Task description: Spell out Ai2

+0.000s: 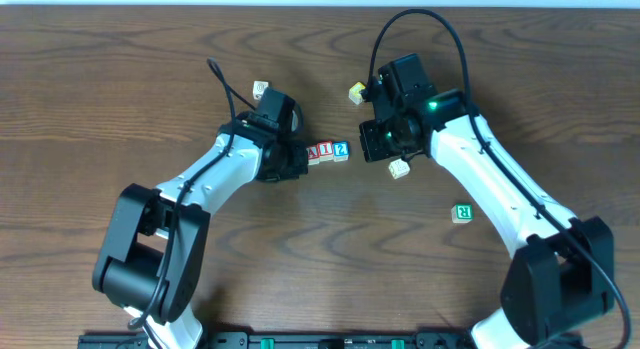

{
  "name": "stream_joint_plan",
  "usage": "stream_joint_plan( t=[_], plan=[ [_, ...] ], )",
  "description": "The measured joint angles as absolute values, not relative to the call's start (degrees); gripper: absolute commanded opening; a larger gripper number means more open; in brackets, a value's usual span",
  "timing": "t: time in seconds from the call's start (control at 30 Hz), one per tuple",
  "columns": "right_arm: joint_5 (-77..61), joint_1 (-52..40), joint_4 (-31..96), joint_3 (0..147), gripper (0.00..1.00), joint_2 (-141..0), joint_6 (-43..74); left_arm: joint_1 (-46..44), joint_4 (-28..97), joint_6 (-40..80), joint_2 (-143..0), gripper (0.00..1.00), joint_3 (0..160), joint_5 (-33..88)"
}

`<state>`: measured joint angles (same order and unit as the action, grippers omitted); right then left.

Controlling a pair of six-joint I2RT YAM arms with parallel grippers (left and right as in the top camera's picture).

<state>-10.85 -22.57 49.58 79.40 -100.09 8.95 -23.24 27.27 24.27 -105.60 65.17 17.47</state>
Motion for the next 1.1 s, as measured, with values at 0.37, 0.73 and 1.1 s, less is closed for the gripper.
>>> stream_joint_plan(
  t=[0.37, 0.73, 1.1],
  plan=[
    [-15.5, -21.6, 47.2, 77.7, 0.01, -99.6, 6.5, -25.5, 21.8, 29.8, -105.6, 0.06, 61.4, 15.9],
    [-27.4, -18.9, 35.5, 64.7, 0.02, -99.6, 7.6, -26.0, 14.6, 33.8, -105.6, 0.06, 58.9, 16.3],
    [-33.1, -19.8, 29.4, 63.2, 0.02, -106.1, 11.9, -26.0, 10.6, 36.0, -105.6, 0.06, 56.8, 16.3]
  ],
)
